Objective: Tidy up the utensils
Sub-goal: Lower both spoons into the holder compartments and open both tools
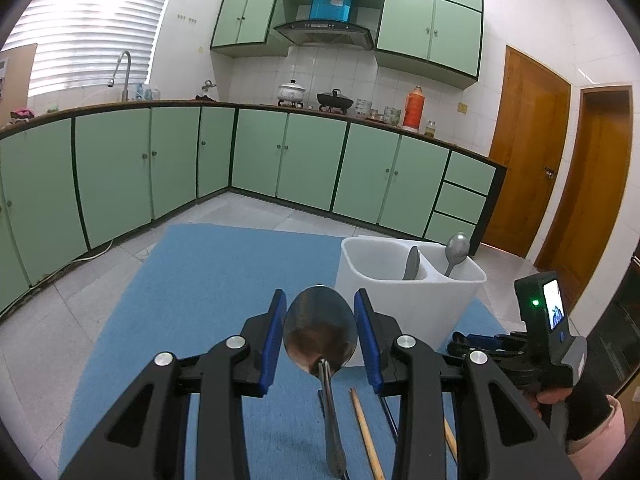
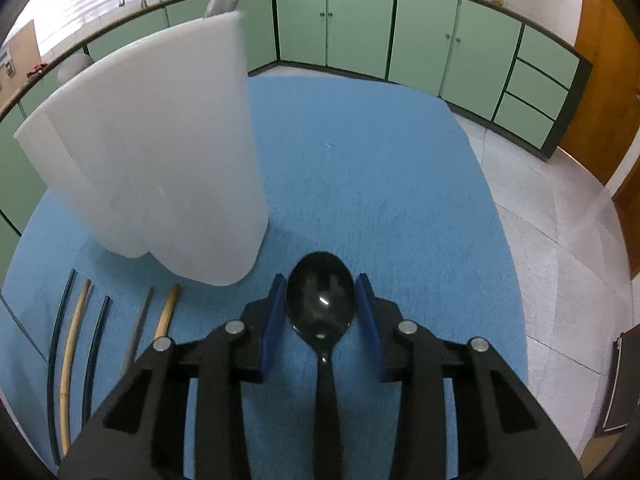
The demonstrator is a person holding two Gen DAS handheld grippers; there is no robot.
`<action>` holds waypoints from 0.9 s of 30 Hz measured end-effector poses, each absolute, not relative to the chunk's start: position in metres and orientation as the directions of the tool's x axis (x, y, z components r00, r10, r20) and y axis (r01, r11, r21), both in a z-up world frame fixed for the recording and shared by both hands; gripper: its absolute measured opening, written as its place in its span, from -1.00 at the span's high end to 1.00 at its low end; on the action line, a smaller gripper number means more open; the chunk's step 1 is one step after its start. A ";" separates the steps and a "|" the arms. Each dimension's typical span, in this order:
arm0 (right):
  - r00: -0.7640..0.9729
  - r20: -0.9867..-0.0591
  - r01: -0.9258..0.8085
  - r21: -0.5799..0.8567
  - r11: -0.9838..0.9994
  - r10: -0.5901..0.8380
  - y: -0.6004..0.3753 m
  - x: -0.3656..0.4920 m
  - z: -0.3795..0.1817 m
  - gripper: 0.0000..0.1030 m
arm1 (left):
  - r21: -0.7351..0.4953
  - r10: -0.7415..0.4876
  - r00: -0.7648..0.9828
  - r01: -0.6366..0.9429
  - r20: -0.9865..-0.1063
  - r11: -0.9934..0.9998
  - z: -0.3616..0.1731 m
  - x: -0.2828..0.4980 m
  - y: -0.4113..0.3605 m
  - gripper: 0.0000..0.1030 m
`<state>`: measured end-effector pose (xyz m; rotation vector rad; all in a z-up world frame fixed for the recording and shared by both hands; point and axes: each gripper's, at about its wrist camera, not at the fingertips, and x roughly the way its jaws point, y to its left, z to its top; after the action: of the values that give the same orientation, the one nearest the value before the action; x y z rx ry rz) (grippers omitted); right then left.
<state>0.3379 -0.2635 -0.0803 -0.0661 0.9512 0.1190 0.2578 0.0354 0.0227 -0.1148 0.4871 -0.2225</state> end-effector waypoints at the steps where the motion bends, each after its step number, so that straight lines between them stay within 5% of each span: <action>1: 0.582 -0.810 -0.124 0.002 0.992 0.074 -0.265 0.336 -0.078 0.35 | -0.161 -0.239 0.859 0.185 -0.452 0.970 0.022 0.258 0.035 0.33; 7: 0.673 -0.729 -0.108 0.065 0.992 0.121 -0.283 0.305 -0.049 0.35 | -0.164 -0.240 0.864 0.186 -0.442 0.969 0.028 0.255 0.036 0.33; 17: 0.843 -0.409 -0.255 0.270 0.929 0.350 -0.304 0.255 0.042 0.35 | -0.161 -0.258 0.889 0.211 -0.378 0.964 0.056 0.248 0.034 0.33; 27: 0.881 -0.191 -0.344 0.368 0.864 0.432 -0.304 0.303 0.081 0.35 | -0.161 -0.278 0.927 0.243 -0.251 0.957 0.114 0.273 0.019 0.33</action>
<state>0.3030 -0.3036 0.0812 0.3323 0.2736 0.4121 0.2733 0.0191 0.1145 -0.1284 0.2749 -0.2677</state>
